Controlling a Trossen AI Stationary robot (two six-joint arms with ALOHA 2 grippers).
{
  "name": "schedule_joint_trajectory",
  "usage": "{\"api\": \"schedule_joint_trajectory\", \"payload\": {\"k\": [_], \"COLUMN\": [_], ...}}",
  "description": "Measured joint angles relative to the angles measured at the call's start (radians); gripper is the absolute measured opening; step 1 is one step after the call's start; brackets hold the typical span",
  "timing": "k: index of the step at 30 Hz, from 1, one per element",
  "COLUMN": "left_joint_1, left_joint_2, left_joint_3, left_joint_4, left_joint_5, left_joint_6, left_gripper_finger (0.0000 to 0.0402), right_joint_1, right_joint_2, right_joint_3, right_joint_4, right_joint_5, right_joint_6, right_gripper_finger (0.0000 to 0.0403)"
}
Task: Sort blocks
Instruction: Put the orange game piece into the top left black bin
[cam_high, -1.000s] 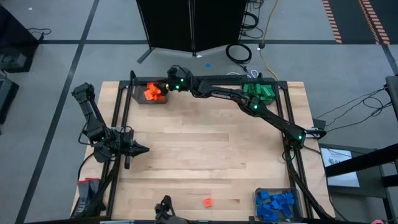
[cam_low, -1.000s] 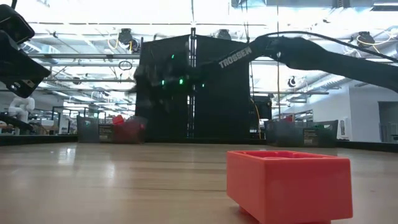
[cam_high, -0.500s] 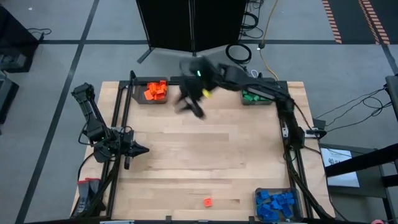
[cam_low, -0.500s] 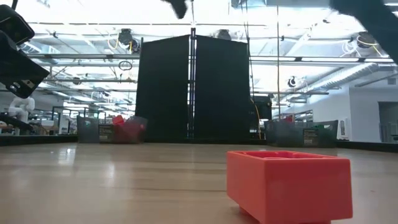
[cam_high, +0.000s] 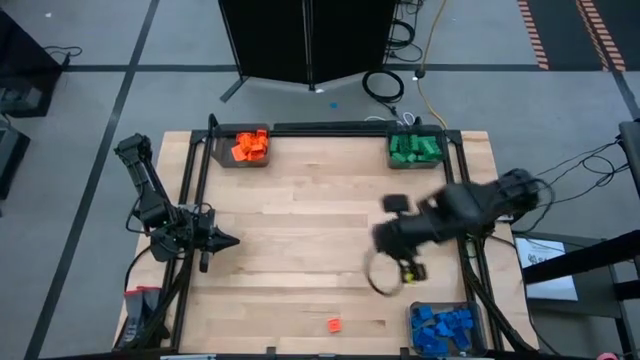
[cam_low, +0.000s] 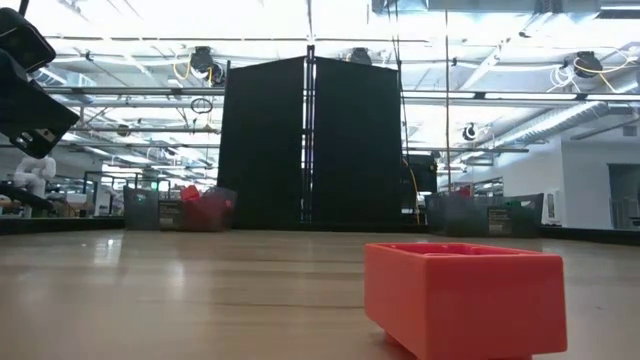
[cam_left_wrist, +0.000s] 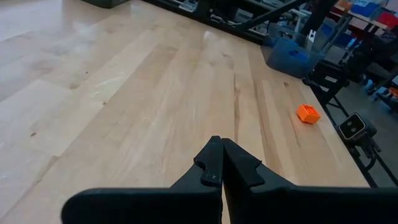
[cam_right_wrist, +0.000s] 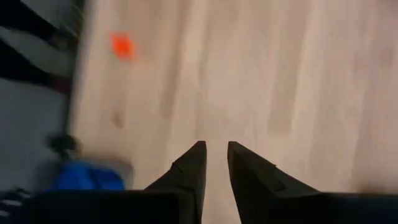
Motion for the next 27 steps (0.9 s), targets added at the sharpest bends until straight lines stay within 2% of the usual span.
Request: {"api": "schedule_joint_trajectory", "payload": {"k": [2, 5, 8, 12, 15, 18, 21, 27], "left_joint_1": [0.000, 0.000, 0.000, 0.000, 0.000, 0.000, 0.000, 0.000], "left_joint_2": [0.002, 0.004, 0.007, 0.009, 0.009, 0.010, 0.010, 0.011], "left_joint_3": [0.000, 0.000, 0.000, 0.000, 0.000, -0.001, -0.001, -0.002], "left_joint_4": [0.000, 0.000, 0.000, 0.001, 0.003, 0.010, 0.014, 0.017], "left_joint_5": [0.000, 0.000, 0.000, 0.003, 0.010, 0.011, 0.018, 0.025], "left_joint_6": [0.000, 0.010, 0.004, -0.002, -0.002, -0.002, -0.002, -0.003], "left_gripper_finger": [0.0000, 0.0000, 0.0000, 0.0000, 0.0000, 0.0000, 0.0000, 0.0000], "right_joint_1": [0.074, 0.144, 0.168, 0.167, 0.168, 0.180, 0.192, 0.198], "right_joint_2": [-0.085, -0.187, -0.254, -0.207, -0.152, -0.073, 0.003, 0.112], "right_joint_3": [-0.192, -0.473, -0.687, -0.869, -0.932, -0.942, -0.950, -0.934], "right_joint_4": [0.054, 0.353, 0.638, 0.984, 1.187, 1.225, 1.232, 1.377], "right_joint_5": [0.075, 0.140, 0.131, 0.058, -0.003, -0.024, -0.026, -0.026], "right_joint_6": [0.112, 0.263, 0.363, 0.401, 0.377, 0.347, 0.309, 0.294], "right_gripper_finger": [0.0058, 0.0057, 0.0059, 0.0070, 0.0093, 0.0134, 0.0187, 0.0306]}}
